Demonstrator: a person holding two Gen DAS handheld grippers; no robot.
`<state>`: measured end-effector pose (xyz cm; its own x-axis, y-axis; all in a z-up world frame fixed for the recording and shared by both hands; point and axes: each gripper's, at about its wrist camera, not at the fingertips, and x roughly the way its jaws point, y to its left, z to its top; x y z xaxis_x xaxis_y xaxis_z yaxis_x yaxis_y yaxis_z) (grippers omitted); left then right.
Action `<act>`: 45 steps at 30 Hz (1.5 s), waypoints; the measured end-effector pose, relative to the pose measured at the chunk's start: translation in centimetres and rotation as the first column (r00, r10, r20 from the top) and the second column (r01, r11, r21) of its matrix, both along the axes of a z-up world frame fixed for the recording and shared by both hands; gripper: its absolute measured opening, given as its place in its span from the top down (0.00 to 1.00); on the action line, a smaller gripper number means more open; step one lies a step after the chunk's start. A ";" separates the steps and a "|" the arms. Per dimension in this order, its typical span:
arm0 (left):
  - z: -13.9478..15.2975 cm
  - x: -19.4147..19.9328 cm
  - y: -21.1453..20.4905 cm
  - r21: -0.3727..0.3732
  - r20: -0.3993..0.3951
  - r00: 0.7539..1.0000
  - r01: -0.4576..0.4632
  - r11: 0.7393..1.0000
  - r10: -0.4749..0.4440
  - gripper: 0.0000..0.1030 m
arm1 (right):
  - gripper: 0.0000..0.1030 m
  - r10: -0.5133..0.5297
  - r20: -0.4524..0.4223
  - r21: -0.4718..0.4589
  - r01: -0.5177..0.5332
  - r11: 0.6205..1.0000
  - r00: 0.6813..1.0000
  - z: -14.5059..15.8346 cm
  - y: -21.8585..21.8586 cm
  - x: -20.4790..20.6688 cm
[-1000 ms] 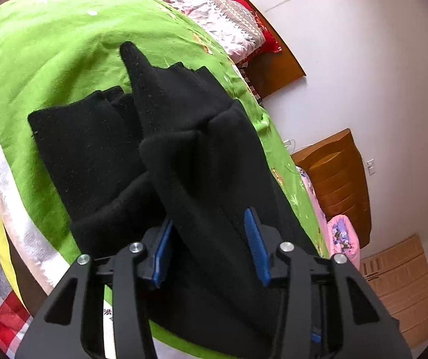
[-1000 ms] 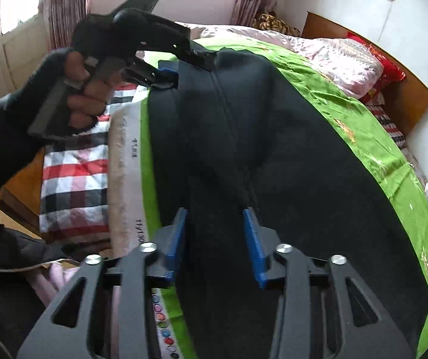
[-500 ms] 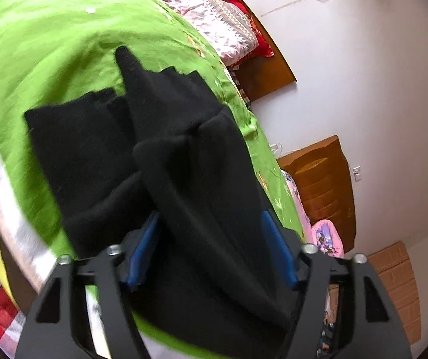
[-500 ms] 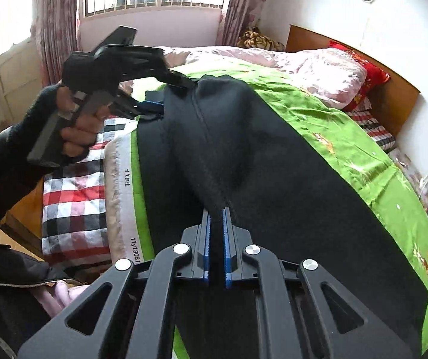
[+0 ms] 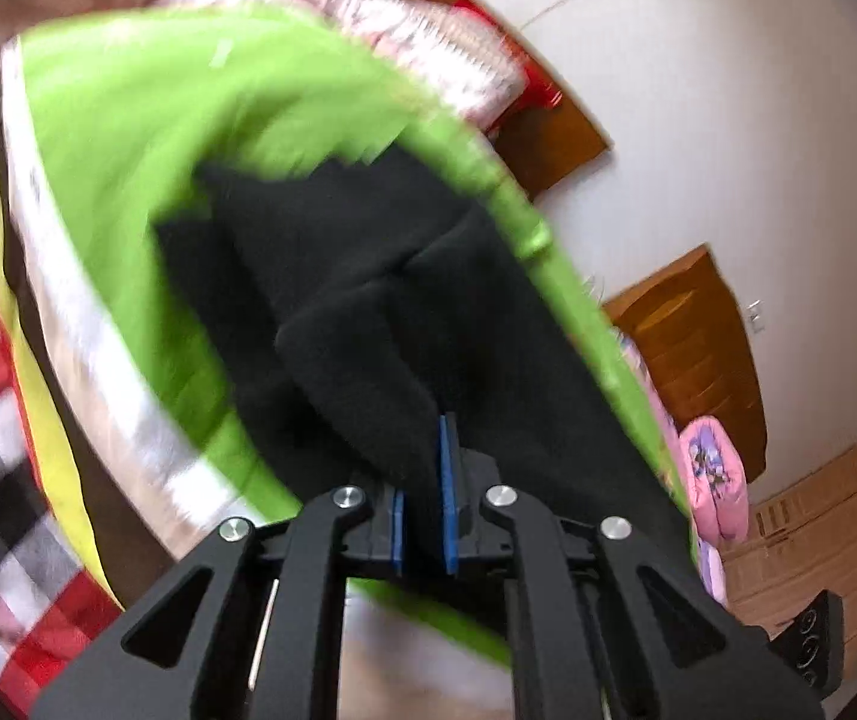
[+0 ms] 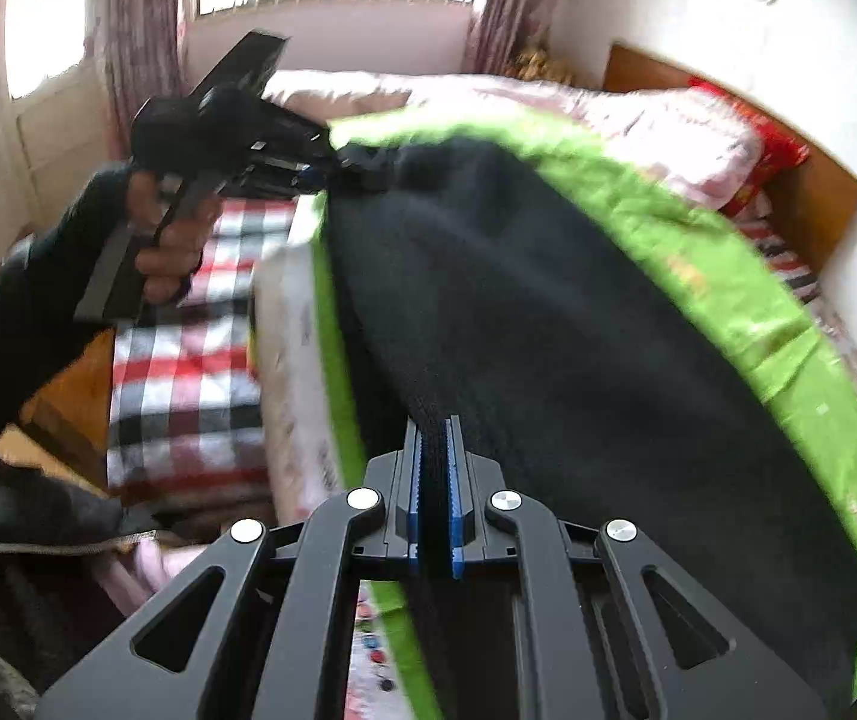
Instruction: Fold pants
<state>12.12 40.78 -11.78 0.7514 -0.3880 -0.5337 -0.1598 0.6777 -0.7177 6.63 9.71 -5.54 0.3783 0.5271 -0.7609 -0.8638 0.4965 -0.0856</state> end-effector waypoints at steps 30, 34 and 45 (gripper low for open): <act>3.2 -2.8 2.6 -0.039 0.107 0.982 -0.154 0.987 0.157 0.89 | 0.90 -0.036 0.011 0.056 0.035 0.998 0.999 0.6 -0.8 -1.0; 0.4 -0.6 3.0 -0.019 0.019 0.994 -0.111 0.994 0.111 0.83 | 0.73 -0.021 -0.029 0.052 0.023 0.998 0.999 -0.6 -0.3 -0.7; 9.4 -4.5 -9.0 0.309 0.182 0.974 0.075 0.948 -0.136 0.15 | 0.18 -0.270 -0.118 0.232 0.291 0.928 0.956 2.9 -11.5 -2.5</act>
